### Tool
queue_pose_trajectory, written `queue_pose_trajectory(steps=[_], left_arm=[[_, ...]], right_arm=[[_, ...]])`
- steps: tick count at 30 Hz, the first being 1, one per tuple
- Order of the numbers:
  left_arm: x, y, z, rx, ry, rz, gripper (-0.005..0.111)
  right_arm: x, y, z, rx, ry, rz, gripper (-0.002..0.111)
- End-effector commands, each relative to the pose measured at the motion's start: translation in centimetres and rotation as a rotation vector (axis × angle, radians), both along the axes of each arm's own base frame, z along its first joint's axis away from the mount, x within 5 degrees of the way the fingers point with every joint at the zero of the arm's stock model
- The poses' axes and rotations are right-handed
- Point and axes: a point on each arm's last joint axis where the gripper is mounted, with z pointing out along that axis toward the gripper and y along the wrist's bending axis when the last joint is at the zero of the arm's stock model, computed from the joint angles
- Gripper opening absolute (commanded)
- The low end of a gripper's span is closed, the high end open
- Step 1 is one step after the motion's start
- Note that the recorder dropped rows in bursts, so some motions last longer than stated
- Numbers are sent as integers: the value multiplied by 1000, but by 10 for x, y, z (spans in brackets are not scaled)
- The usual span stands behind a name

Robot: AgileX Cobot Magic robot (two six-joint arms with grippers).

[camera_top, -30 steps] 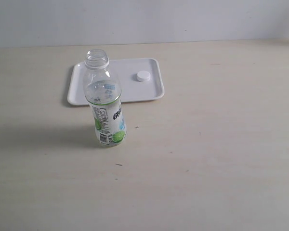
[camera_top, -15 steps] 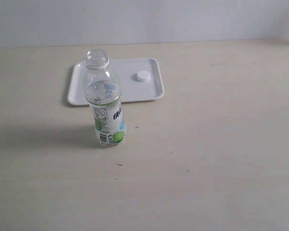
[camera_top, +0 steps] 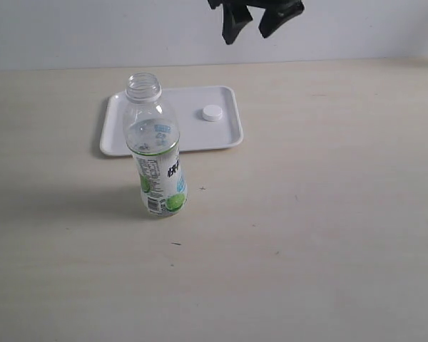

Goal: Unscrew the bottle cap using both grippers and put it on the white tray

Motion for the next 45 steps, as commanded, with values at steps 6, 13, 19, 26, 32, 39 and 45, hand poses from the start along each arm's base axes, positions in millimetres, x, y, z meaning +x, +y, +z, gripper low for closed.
queue_pose_trajectory(steps=[6, 13, 19, 26, 32, 39, 45], left_arm=[[0, 0, 1, -14, -7, 1, 0], [0, 0, 1, -14, -7, 1, 0], [0, 0, 1, -14, -7, 1, 0], [0, 0, 1, -14, -7, 1, 0], [0, 0, 1, -14, -7, 1, 0], [0, 0, 1, -14, -7, 1, 0], [0, 0, 1, -14, -7, 1, 0]], right_arm=[[-65, -26, 6, -86, -22, -41, 62], [-167, -55, 5, -44, -506, -16, 62], [-268, -83, -15, -114, -625, 48, 62], [-351, -119, -46, -100, -867, -123, 62], [-382, -132, -78, -110, -941, -280, 62], [-394, -137, -96, -174, -988, -351, 62], [-398, -141, -98, -187, -987, -434, 62]])
